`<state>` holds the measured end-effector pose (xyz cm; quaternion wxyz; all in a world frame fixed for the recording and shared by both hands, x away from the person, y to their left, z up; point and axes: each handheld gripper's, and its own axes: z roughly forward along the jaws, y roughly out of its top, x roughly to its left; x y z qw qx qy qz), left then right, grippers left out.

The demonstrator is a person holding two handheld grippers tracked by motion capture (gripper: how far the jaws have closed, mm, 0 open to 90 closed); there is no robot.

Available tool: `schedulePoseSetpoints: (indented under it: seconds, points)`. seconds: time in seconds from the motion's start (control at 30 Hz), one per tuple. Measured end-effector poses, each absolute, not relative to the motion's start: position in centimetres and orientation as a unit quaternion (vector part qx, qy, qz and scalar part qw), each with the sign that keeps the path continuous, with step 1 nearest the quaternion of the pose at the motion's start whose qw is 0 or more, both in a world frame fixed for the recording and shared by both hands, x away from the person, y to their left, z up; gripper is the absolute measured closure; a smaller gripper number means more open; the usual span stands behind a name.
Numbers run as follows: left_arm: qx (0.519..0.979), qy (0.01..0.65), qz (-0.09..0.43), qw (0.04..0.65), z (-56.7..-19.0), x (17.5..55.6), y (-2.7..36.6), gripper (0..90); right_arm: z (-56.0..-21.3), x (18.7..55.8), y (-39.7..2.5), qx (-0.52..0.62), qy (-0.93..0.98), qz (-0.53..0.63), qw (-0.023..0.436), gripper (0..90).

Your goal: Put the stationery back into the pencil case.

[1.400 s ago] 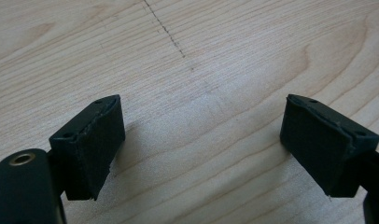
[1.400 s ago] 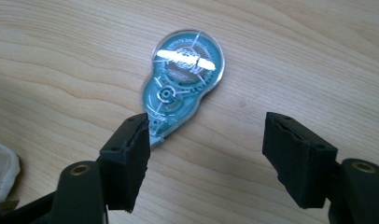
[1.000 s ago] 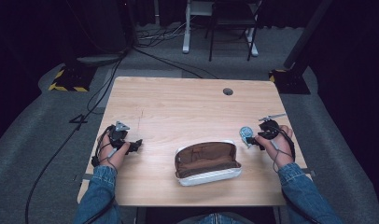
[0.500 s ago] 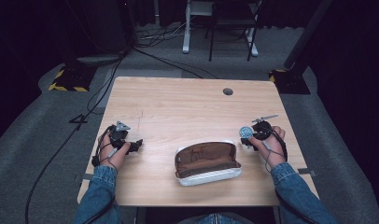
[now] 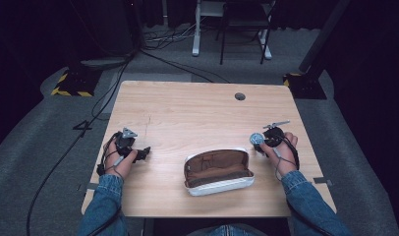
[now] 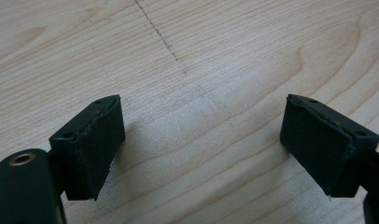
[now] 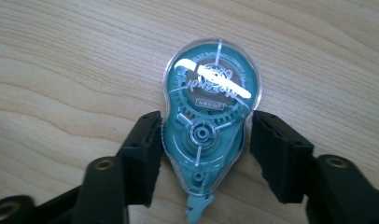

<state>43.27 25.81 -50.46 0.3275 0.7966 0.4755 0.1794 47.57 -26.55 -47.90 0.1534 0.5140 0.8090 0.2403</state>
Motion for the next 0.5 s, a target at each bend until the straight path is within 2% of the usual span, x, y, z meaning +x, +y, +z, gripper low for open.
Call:
schedulePoseSetpoints:
  seconds: [0.5]
  points:
    - [0.797, 0.475, 0.179, 0.328, -50.46, 43.28, 25.80, 14.1, -47.79, 47.48, -26.58, 0.509, 0.812, 0.237, 0.159, 49.4]
